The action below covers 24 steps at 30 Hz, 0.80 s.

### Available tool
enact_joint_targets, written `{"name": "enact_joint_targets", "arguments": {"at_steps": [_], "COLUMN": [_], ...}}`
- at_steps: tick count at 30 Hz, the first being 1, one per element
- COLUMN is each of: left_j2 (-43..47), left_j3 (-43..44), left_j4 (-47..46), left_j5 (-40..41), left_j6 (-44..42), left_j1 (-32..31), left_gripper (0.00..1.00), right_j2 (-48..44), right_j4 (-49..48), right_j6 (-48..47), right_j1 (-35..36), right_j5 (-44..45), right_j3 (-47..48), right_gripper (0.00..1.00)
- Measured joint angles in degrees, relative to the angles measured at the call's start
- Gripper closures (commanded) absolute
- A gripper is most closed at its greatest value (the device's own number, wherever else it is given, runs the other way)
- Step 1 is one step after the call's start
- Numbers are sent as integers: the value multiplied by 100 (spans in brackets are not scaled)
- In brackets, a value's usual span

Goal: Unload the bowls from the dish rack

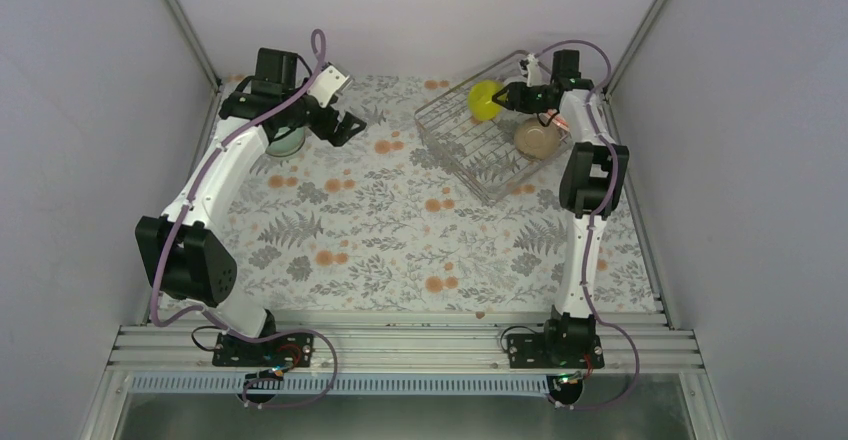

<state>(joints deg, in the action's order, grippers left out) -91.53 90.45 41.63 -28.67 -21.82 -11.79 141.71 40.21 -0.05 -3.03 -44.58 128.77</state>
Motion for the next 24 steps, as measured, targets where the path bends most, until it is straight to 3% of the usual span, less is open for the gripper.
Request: {"name": "enact_joint_targets", "arguments": {"at_steps": [24], "left_j2": [0], "left_j3": [-26], "left_j4": [0], "left_j5": [101], "left_j6": [0], "left_j1": [0], "left_gripper": [0], "right_j2": [-195], "right_j4": [-553], "right_j6": [474], "right_j1": [46], "right_j5": [-595], "right_j3": [-380], "right_gripper": [60]}}
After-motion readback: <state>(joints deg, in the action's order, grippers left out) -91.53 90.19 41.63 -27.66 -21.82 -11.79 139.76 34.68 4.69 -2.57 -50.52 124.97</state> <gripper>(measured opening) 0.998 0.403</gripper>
